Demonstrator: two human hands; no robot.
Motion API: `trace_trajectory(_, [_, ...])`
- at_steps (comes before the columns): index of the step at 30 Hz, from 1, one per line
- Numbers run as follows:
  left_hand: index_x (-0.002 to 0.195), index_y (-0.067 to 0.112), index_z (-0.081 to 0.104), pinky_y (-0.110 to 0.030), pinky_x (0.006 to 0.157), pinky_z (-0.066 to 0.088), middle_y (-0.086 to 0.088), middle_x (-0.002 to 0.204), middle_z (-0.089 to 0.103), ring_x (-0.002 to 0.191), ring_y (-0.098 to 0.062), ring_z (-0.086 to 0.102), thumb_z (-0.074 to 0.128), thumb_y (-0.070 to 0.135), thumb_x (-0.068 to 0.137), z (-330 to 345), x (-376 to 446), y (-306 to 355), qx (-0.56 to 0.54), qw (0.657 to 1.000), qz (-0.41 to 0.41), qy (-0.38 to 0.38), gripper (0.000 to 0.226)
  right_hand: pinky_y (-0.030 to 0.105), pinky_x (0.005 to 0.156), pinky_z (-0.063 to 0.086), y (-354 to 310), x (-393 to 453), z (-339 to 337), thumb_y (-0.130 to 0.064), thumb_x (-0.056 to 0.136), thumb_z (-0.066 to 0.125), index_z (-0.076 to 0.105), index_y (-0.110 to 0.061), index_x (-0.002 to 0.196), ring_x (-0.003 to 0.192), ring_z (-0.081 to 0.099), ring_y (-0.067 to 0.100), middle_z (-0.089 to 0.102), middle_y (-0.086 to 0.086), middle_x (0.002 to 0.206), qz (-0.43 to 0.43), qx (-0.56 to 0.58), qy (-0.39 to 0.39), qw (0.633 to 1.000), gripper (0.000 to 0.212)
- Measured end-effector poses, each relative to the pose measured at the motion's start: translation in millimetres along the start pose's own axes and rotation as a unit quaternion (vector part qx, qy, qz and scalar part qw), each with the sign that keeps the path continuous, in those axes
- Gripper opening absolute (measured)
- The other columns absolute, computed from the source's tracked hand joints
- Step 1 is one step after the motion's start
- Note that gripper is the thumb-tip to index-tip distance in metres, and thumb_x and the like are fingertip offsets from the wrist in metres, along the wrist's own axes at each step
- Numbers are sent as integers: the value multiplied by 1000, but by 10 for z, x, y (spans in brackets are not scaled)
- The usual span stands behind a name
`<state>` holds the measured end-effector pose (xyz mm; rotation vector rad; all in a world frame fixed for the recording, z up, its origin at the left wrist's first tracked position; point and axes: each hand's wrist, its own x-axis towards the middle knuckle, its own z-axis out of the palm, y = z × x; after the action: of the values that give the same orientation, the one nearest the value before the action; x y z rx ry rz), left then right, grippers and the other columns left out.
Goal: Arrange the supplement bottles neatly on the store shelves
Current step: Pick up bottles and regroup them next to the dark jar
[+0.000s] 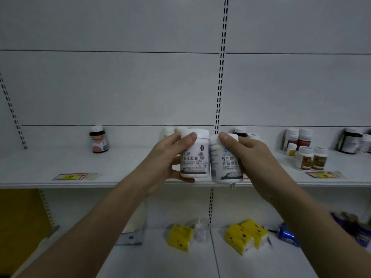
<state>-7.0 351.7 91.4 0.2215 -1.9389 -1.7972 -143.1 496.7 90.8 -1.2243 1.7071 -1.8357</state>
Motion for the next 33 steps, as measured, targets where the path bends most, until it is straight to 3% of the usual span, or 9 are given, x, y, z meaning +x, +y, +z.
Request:
trace_trajectory(2, [120, 19, 62, -38, 57, 57, -6, 105, 71, 88, -24, 71, 61, 47, 77, 48, -64, 5, 4, 1000, 3, 5, 51, 31, 74, 57, 25, -44, -26, -51, 79, 60, 69, -16, 109, 89, 74, 16, 77, 2, 96, 18, 42, -33, 998, 46])
trace_trajectory(7, [107, 23, 61, -44, 61, 59, -4, 99, 74, 87, -22, 72, 72, 42, 73, 55, -159, -68, 25, 999, -17, 33, 41, 50, 99, 48, 138, -64, 32, -52, 91, 55, 55, -20, 130, 112, 67, 22, 70, 4, 120, 60, 120, -86, 987, 50])
trace_trajectory(9, [112, 21, 61, -46, 61, 60, -7, 101, 73, 87, -25, 72, 70, 46, 73, 35, -173, -80, 20, 999, -25, 34, 47, 47, 97, 50, 176, -42, 74, -53, 90, 51, 58, -24, 127, 108, 68, 19, 72, 0, 116, 66, 137, -95, 984, 47])
trace_trajectory(15, [111, 24, 65, -30, 49, 54, -7, 92, 75, 73, -20, 71, 48, 67, 70, -114, -113, -159, 55, 996, -36, 67, 62, 34, 74, 54, 316, 173, 234, -48, 93, 43, 67, -27, 107, 93, 73, 15, 77, 0, 101, 127, 213, -113, 962, 35])
trace_trajectory(19, [109, 22, 68, -31, 50, 53, -14, 94, 74, 75, -24, 70, 42, 68, 75, -334, 5, -219, 64, 994, -55, 73, 62, 37, 79, 53, 416, 357, 394, -47, 96, 42, 66, -26, 110, 97, 72, 17, 76, 1, 105, 144, 216, -122, 958, 34])
trace_trajectory(24, [123, 22, 62, -45, 68, 58, -13, 119, 68, 105, -31, 67, 55, 62, 80, -771, 226, -263, 17, 996, -89, 17, 59, 40, 86, 54, 485, 674, 576, -46, 97, 40, 60, -22, 128, 108, 69, 22, 72, 5, 117, 142, 229, -127, 955, 44])
trace_trajectory(28, [124, 15, 59, -51, 70, 58, -13, 119, 65, 104, -29, 66, 59, 45, 79, -1139, 488, -306, -6, 996, -90, -11, 54, 36, 80, 56, 548, 965, 710, -45, 98, 37, 64, -23, 122, 106, 69, 20, 72, 4, 116, 137, 222, -122, 958, 42])
trace_trajectory(31, [113, 22, 60, -50, 71, 59, -7, 113, 66, 101, -25, 67, 67, 47, 81, -1380, 711, -411, 7, 996, -88, -17, 41, 39, 85, 52, 656, 1183, 813, -46, 97, 39, 64, -24, 120, 104, 70, 19, 73, 4, 114, 138, 197, -112, 964, 41])
trace_trajectory(33, [114, 25, 58, -52, 78, 58, -4, 116, 65, 105, -23, 65, 65, 48, 75, -1532, 859, -510, 16, 996, -87, -12, 46, 39, 87, 53, 751, 1329, 879, -47, 93, 42, 64, -26, 120, 105, 70, 18, 73, 2, 114, 130, 184, -110, 968, 40])
